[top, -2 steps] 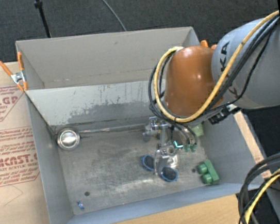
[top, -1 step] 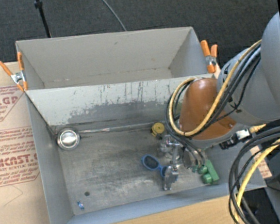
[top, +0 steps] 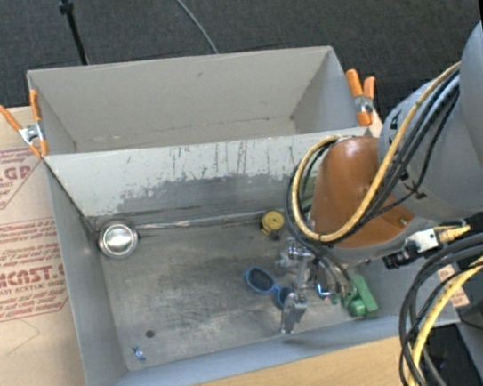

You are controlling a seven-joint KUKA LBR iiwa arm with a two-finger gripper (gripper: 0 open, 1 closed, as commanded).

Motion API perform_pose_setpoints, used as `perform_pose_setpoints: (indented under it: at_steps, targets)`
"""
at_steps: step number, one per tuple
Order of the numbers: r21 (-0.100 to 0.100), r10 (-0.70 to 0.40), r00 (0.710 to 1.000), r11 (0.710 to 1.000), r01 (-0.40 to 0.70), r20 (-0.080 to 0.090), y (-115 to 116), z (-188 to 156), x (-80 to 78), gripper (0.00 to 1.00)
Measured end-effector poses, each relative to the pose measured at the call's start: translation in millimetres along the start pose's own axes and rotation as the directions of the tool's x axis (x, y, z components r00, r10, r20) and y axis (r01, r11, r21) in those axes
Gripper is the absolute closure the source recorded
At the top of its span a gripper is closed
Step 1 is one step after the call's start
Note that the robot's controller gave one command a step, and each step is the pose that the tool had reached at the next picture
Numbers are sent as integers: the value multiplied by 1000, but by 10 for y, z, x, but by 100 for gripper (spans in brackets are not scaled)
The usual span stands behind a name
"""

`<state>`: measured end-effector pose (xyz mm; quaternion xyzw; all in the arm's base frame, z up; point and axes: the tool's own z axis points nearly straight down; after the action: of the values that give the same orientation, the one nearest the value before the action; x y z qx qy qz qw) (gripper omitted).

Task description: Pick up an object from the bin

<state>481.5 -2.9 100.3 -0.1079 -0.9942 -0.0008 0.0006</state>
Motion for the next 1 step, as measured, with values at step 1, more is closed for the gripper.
perform_pose_setpoints:
  at_steps: [1]
  targets:
    - [1,319,948,948,-319,1,-133,-38,-24,0]
